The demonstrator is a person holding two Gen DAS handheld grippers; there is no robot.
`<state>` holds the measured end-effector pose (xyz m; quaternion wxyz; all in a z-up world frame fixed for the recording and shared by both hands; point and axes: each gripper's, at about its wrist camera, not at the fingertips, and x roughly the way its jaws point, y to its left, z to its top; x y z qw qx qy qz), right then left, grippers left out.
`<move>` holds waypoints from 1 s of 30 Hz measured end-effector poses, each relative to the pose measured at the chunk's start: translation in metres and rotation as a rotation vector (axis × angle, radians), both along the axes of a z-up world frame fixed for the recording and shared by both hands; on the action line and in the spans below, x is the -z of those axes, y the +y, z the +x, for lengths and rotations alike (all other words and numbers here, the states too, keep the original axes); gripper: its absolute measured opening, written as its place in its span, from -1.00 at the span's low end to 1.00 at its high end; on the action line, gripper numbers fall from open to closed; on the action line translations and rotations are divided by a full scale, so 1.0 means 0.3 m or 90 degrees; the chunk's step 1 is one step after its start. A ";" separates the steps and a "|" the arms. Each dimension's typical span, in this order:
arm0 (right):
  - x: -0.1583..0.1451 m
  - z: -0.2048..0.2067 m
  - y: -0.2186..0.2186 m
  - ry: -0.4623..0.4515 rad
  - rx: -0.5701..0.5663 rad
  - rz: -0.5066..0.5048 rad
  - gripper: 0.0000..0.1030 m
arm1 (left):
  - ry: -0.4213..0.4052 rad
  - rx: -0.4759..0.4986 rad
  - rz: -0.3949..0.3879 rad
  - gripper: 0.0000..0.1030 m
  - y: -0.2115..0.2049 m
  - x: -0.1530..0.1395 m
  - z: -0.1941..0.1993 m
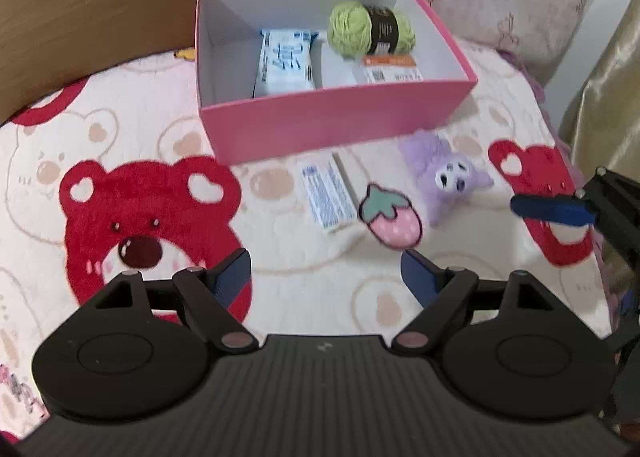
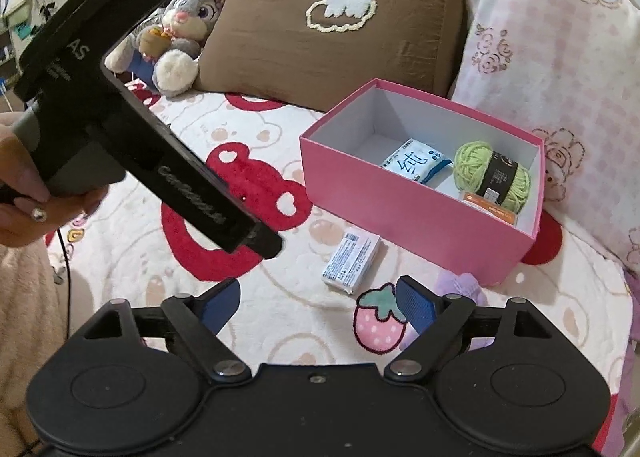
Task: Organize objects
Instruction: 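Move the open left tool down to the white-blue medicine packet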
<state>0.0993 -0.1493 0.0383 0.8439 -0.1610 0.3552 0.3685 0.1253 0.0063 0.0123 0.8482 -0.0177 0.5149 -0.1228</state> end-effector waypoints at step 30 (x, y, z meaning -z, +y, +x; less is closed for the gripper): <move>0.392 0.160 0.167 -0.100 0.012 -0.042 0.72 | -0.067 -0.095 -0.128 0.81 0.067 0.356 0.094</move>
